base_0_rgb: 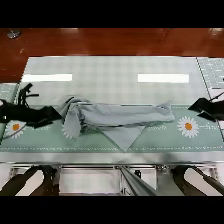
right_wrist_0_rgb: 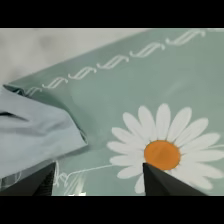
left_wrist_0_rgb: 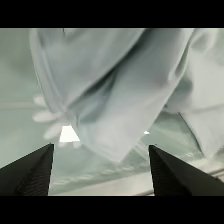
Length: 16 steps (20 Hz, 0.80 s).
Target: Fold the shirts.
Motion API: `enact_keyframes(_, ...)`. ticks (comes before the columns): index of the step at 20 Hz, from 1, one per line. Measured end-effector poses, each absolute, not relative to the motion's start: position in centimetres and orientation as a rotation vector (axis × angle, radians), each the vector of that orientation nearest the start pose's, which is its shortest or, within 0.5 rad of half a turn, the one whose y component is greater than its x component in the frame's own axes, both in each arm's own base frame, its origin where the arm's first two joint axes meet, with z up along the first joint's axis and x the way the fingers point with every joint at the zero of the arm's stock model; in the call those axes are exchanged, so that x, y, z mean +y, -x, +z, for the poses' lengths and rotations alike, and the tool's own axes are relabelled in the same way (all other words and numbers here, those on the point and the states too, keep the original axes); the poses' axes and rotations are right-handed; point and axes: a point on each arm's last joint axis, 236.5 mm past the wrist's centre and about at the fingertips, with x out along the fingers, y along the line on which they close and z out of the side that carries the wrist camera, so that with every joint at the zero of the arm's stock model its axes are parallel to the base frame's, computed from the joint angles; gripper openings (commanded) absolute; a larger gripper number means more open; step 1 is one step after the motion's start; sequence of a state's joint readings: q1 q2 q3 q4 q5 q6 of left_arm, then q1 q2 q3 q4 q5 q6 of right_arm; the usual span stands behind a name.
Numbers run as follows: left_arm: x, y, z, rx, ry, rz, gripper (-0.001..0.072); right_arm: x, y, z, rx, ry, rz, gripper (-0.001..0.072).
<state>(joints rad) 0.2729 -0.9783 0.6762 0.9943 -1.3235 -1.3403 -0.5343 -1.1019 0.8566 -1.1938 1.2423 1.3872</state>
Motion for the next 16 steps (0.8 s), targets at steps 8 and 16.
enact_keyframes(8, -12.2, -19.2, -6.4, 1.360, 0.879, -0.338, 0.0703, -2.7, -25.0, -6.7, 1.303, -0.842, -0.025, 0.0620)
enact_keyframes(16, -15.3, -23.0, -6.0, 1.141, 0.900, -0.418, 0.0023, -2.2, -24.7, -7.4, 1.300, -0.879, -0.019, 0.0620)
